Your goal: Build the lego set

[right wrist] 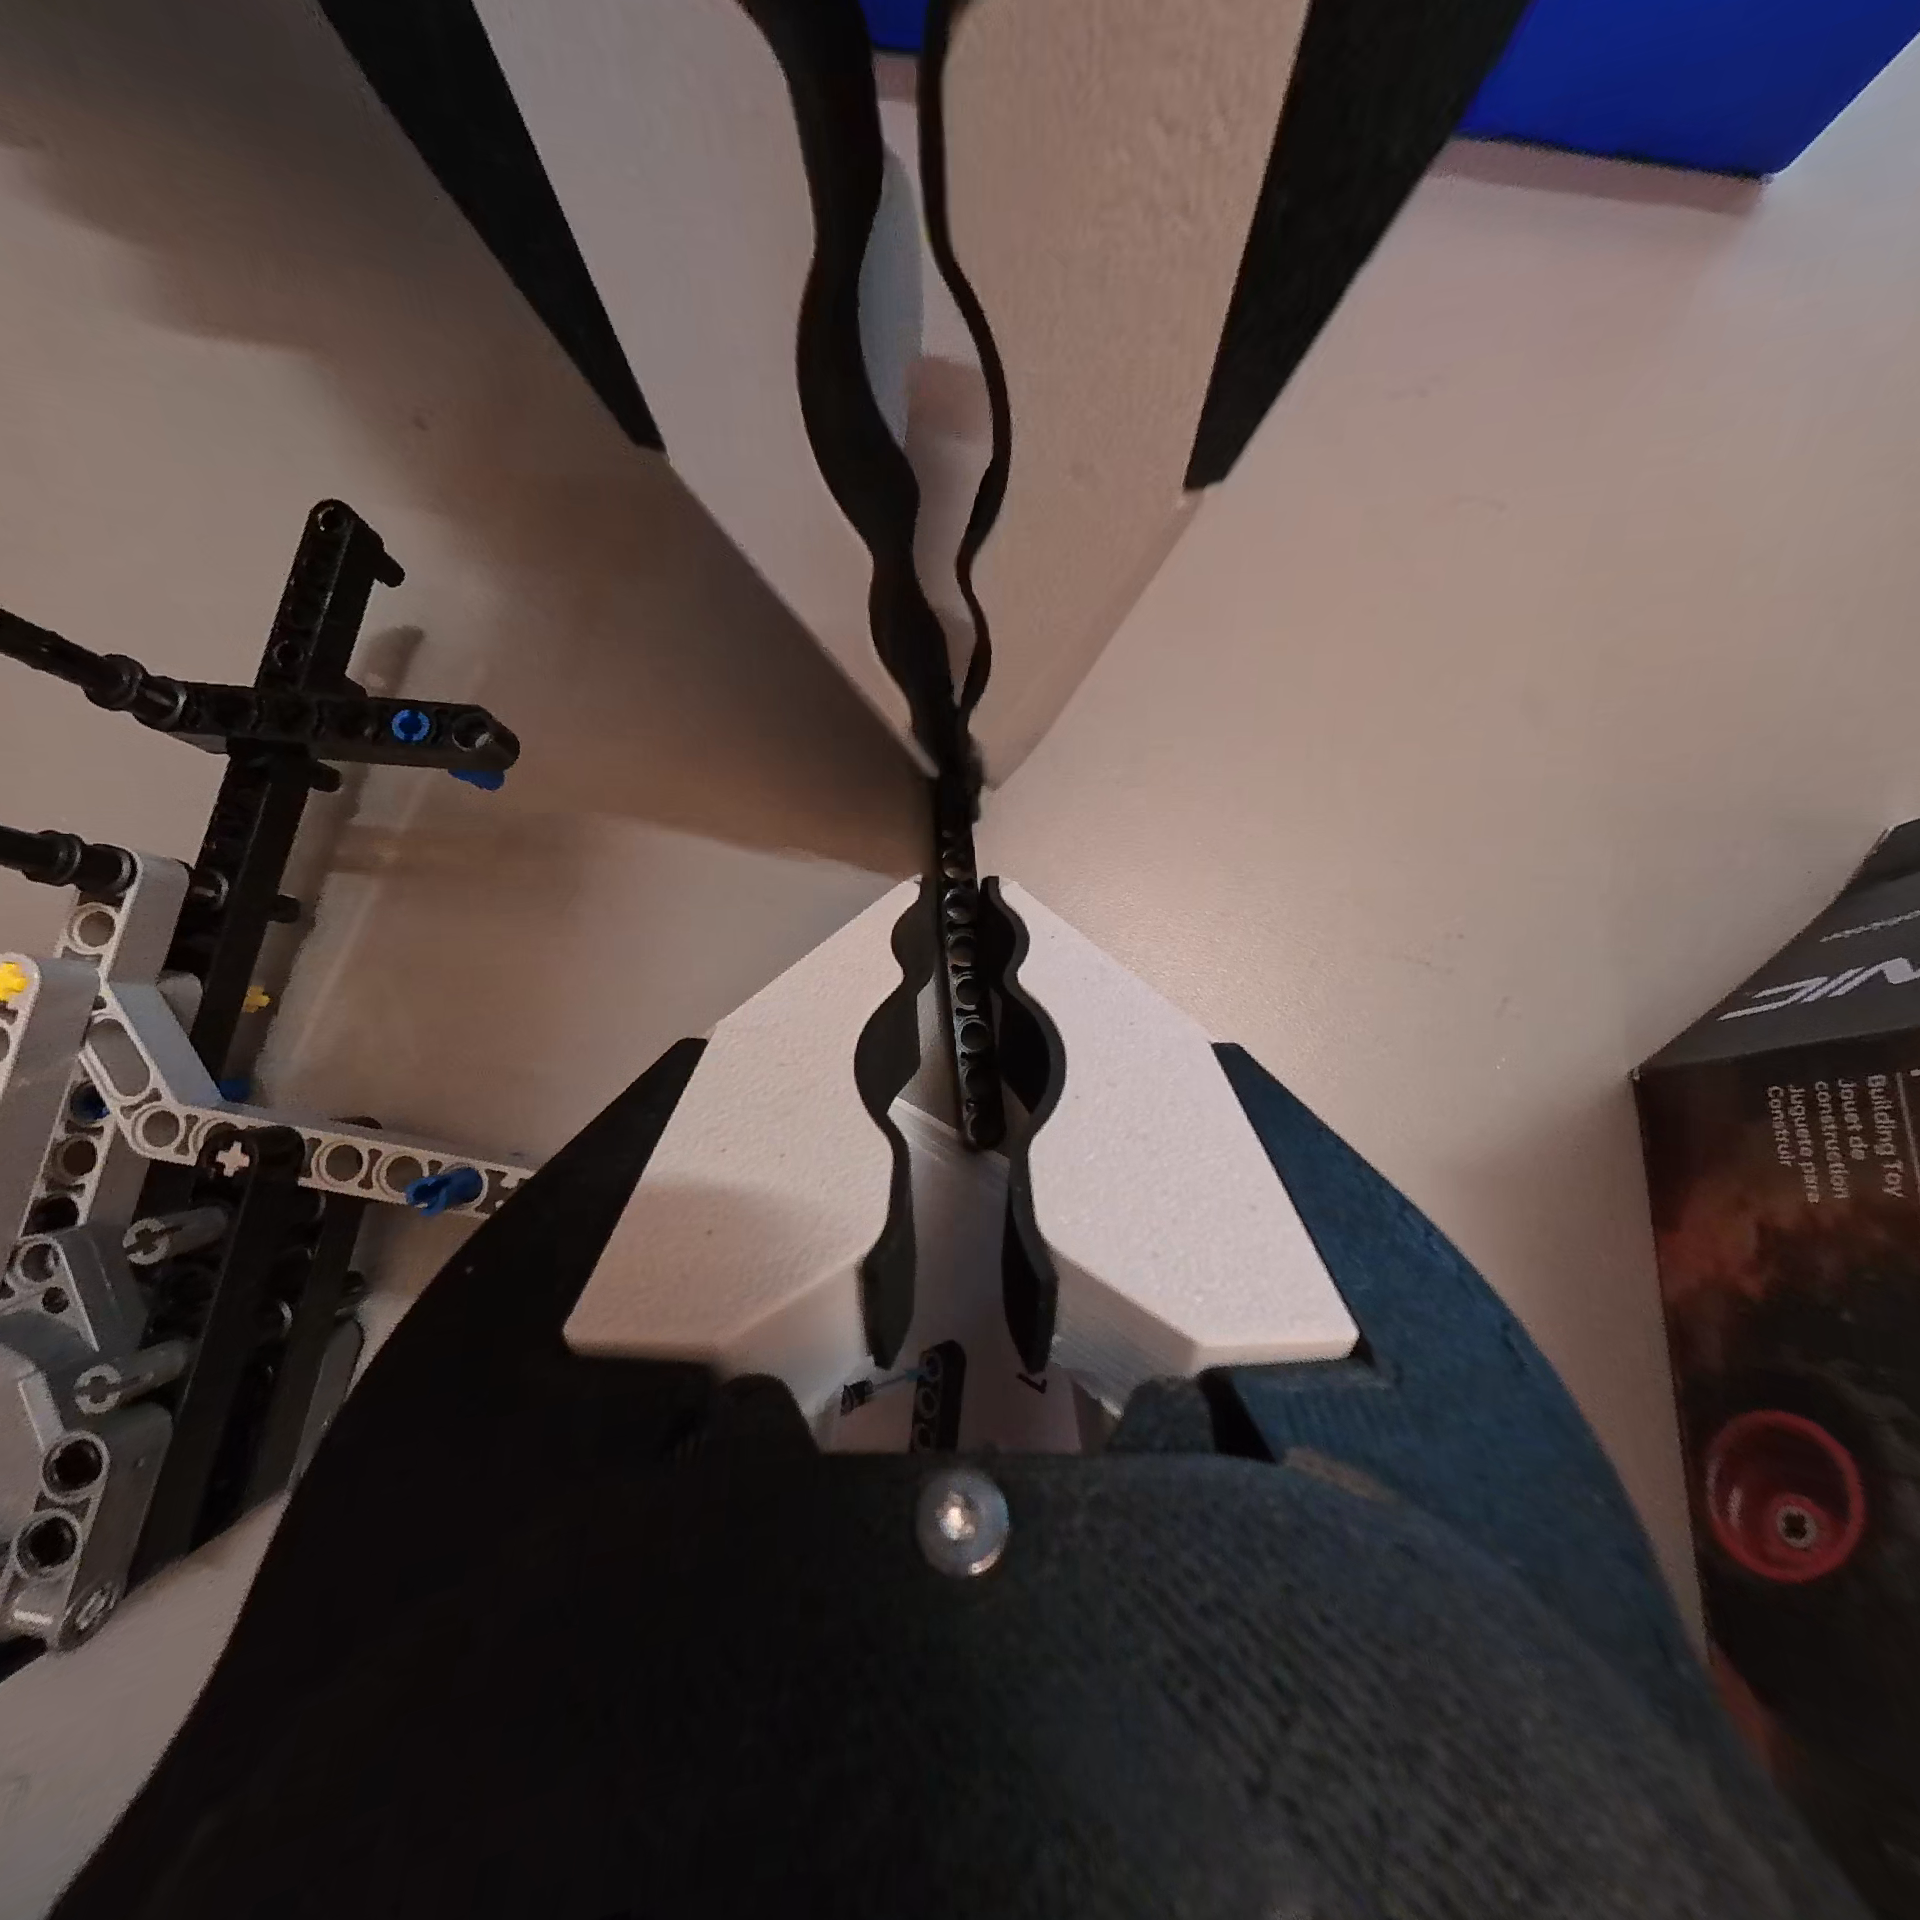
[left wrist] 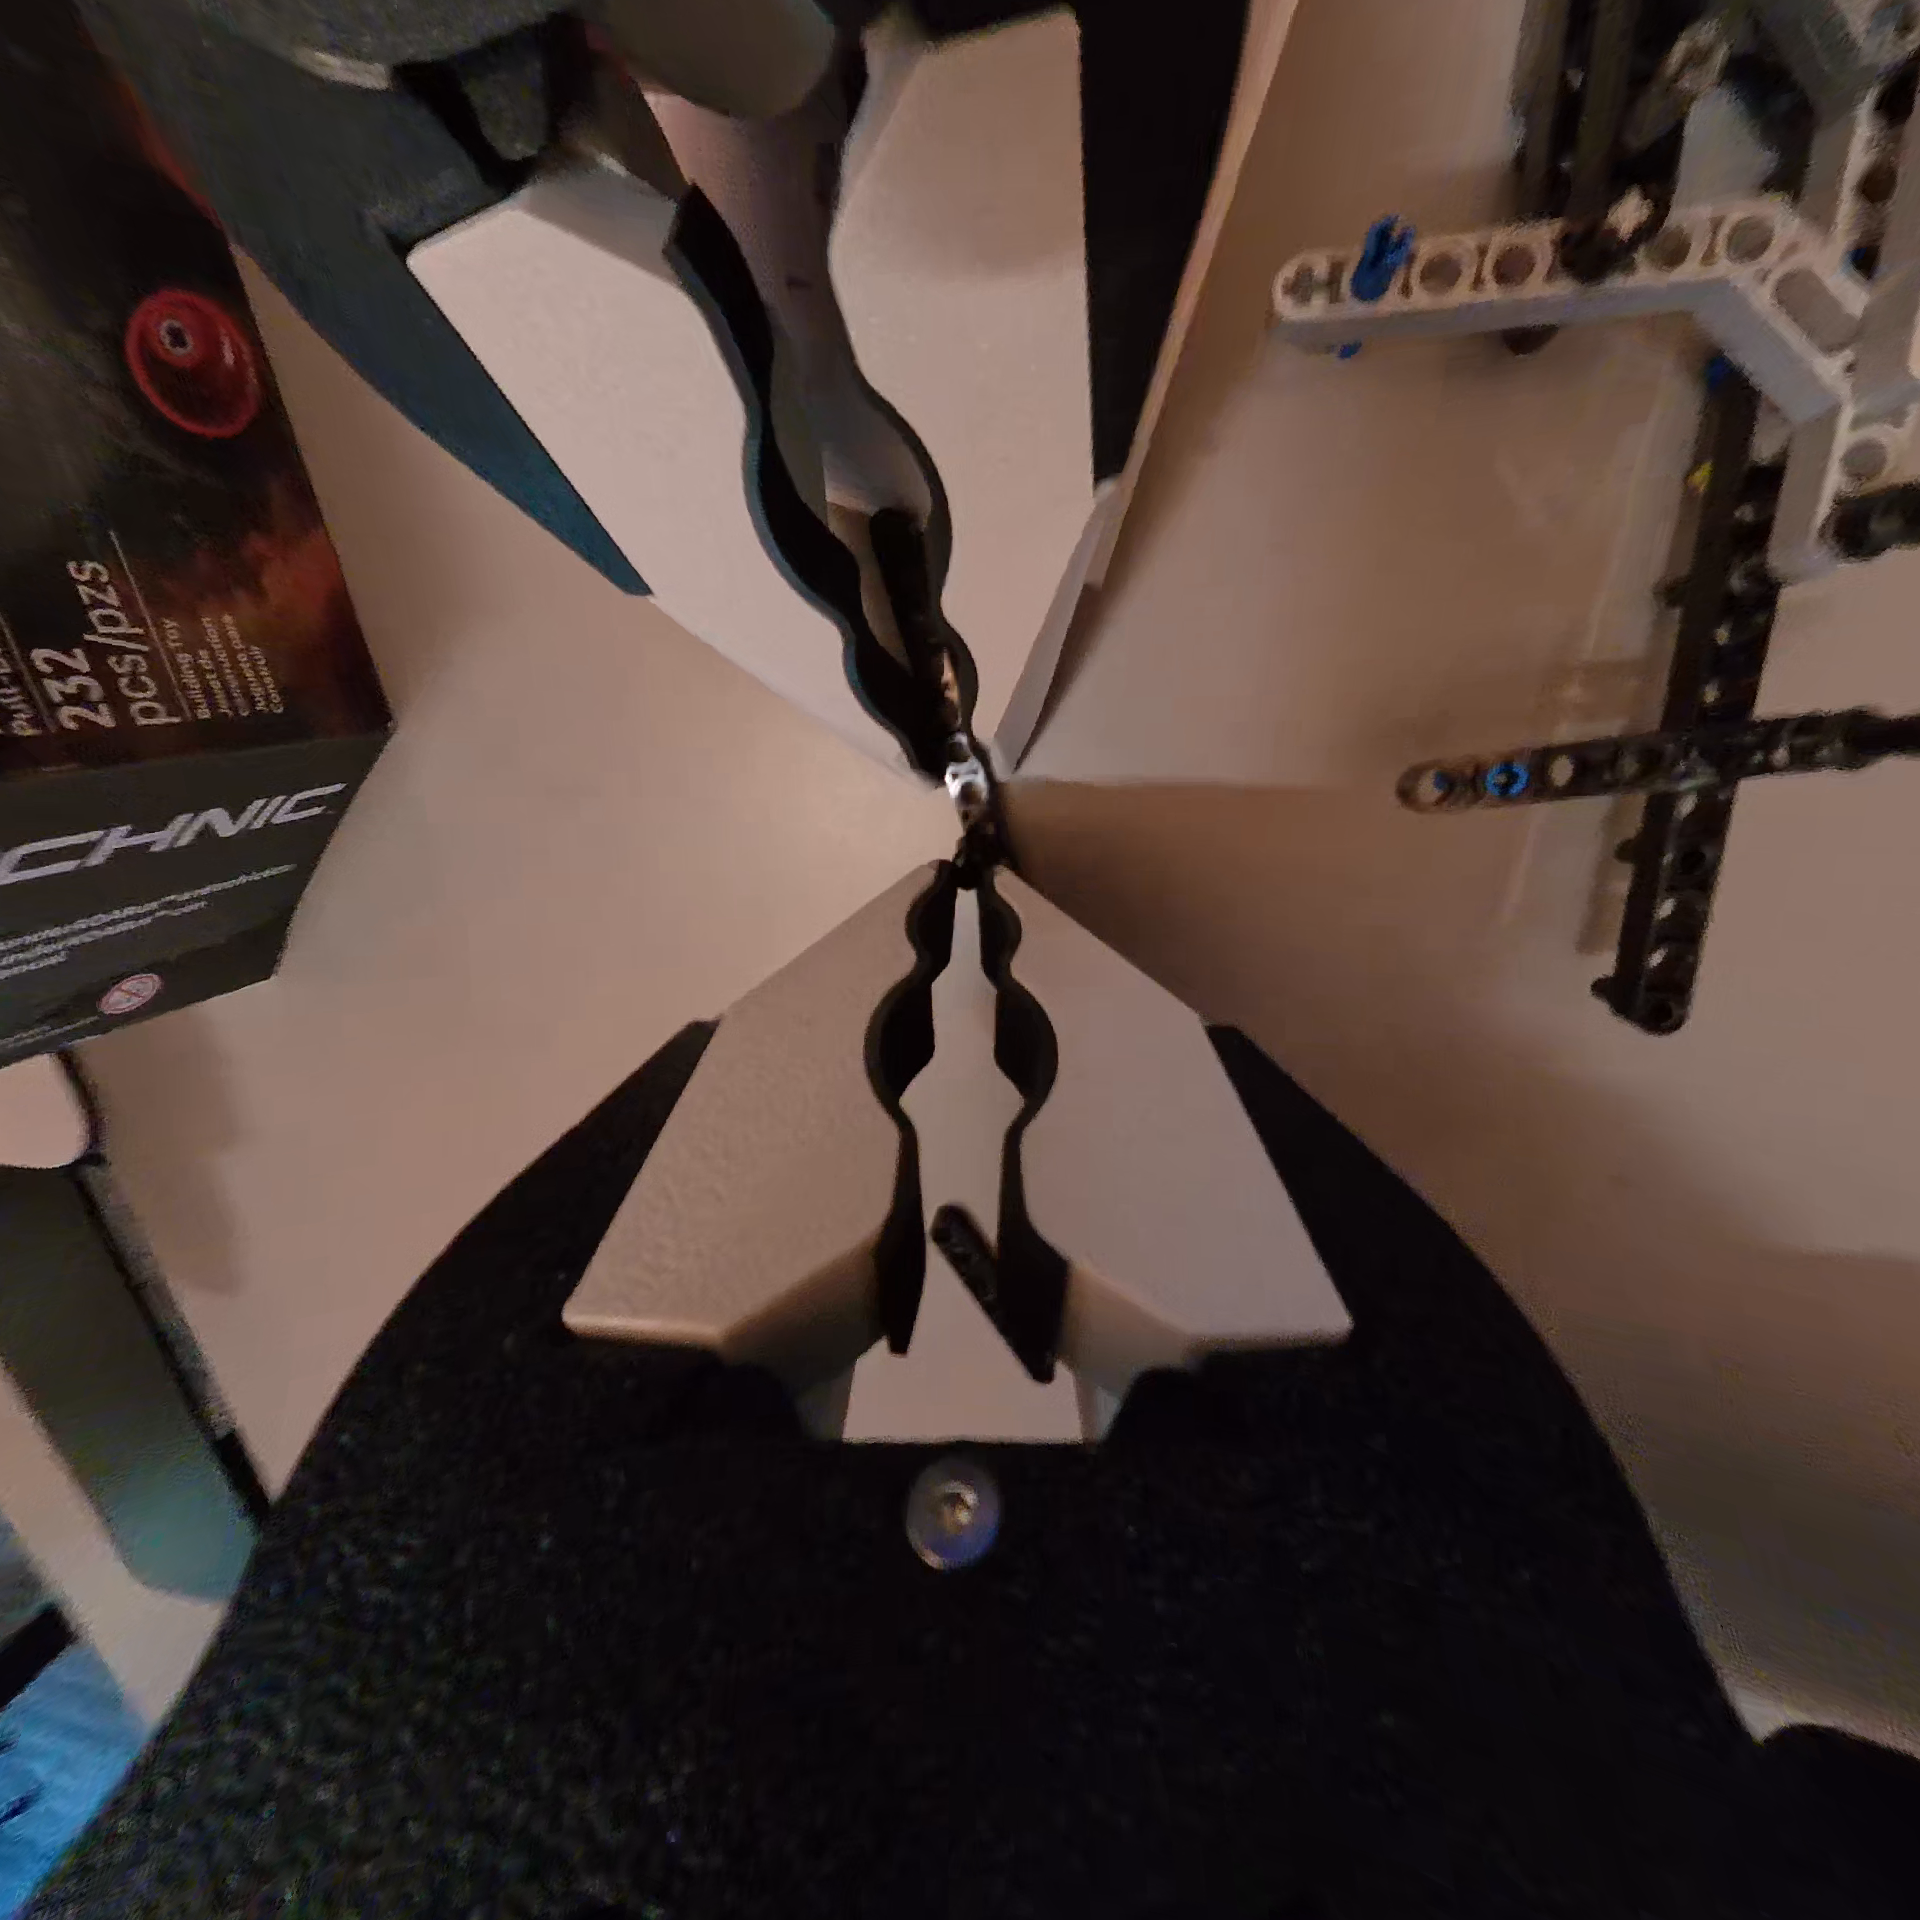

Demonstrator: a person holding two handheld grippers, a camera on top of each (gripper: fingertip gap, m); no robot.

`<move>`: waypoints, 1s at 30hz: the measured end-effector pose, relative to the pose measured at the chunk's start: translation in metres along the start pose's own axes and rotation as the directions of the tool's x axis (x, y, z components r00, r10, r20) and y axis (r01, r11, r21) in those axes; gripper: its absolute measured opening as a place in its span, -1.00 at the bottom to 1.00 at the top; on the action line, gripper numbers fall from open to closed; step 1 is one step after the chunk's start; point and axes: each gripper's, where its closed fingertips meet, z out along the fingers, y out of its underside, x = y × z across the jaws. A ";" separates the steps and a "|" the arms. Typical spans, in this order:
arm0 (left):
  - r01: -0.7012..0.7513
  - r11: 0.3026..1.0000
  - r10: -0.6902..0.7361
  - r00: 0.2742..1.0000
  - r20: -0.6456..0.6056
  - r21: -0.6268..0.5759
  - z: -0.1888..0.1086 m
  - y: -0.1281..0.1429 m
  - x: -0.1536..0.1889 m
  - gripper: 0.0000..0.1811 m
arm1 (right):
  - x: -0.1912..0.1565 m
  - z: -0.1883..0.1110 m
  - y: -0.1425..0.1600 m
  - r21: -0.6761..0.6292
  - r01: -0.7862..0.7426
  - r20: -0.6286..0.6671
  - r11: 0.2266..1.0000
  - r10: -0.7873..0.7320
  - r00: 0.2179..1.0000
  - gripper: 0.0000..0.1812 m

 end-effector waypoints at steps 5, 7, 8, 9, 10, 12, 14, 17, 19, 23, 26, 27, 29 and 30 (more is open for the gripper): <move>-0.133 0.991 0.133 0.991 0.013 0.034 0.001 -0.004 0.003 -0.98 | 0.000 0.000 0.000 0.000 -0.009 0.008 1.000 0.009 1.000 -0.94; -0.183 0.982 0.183 0.983 0.011 0.043 0.001 -0.004 0.003 -0.98 | 0.000 0.000 0.000 -0.001 -0.014 0.012 1.000 0.014 1.000 -0.94; -0.218 0.975 0.218 0.976 0.009 0.049 0.001 -0.005 0.003 -0.98 | 0.000 0.000 0.000 -0.001 -0.016 0.014 1.000 0.016 1.000 -0.94; -0.265 0.963 0.264 0.964 0.011 0.054 0.001 -0.006 0.003 -0.98 | 0.000 0.000 0.000 -0.001 -0.019 0.017 1.000 0.019 1.000 -0.94; -0.311 0.949 0.311 0.950 0.013 0.050 0.001 -0.006 0.003 -0.98 | 0.000 0.000 0.000 -0.001 -0.022 0.020 1.000 0.022 1.000 -0.94; -0.404 0.914 0.403 0.915 0.016 0.035 0.001 -0.006 0.003 -0.98 | 0.000 0.000 0.000 -0.001 -0.023 0.021 1.000 0.023 0.999 -0.94; -0.490 0.872 0.490 0.872 0.011 0.006 0.000 -0.004 0.002 -0.98 | 0.000 0.000 0.000 -0.001 -0.019 0.018 1.000 0.019 1.000 -0.94; -0.578 0.816 0.578 0.816 0.006 -0.032 0.000 -0.003 0.000 -0.98 | 0.000 0.000 0.000 -0.001 -0.021 0.019 1.000 0.021 1.000 -0.94; -0.621 0.783 0.622 0.783 -0.001 -0.039 0.001 -0.005 0.000 -0.98 | 0.000 0.000 0.000 -0.001 -0.022 0.020 1.000 0.022 1.000 -0.94; -0.706 0.703 0.706 0.707 -0.029 -0.086 0.002 -0.004 0.002 -0.98 | 0.000 0.000 0.000 -0.001 -0.022 0.020 1.000 0.022 1.000 -0.94; -0.743 0.663 0.741 0.669 -0.060 -0.093 0.003 -0.006 0.003 -0.98 | 0.000 0.000 0.000 -0.001 -0.023 0.022 1.000 0.023 0.999 -0.94; -0.748 0.657 0.745 0.663 -0.070 -0.092 0.003 -0.006 0.003 -0.98 | 0.000 0.000 0.000 -0.001 -0.023 0.021 1.000 0.023 1.000 -0.94; -0.754 0.652 0.749 0.657 -0.085 -0.082 0.003 -0.007 0.004 -0.98 | 0.000 0.000 0.000 -0.001 -0.022 0.020 1.000 0.022 1.000 -0.94; -0.754 0.653 0.748 0.657 -0.092 -0.074 0.004 -0.007 0.004 -0.98 | 0.000 0.000 0.000 -0.001 -0.021 0.020 1.000 0.021 1.000 -0.94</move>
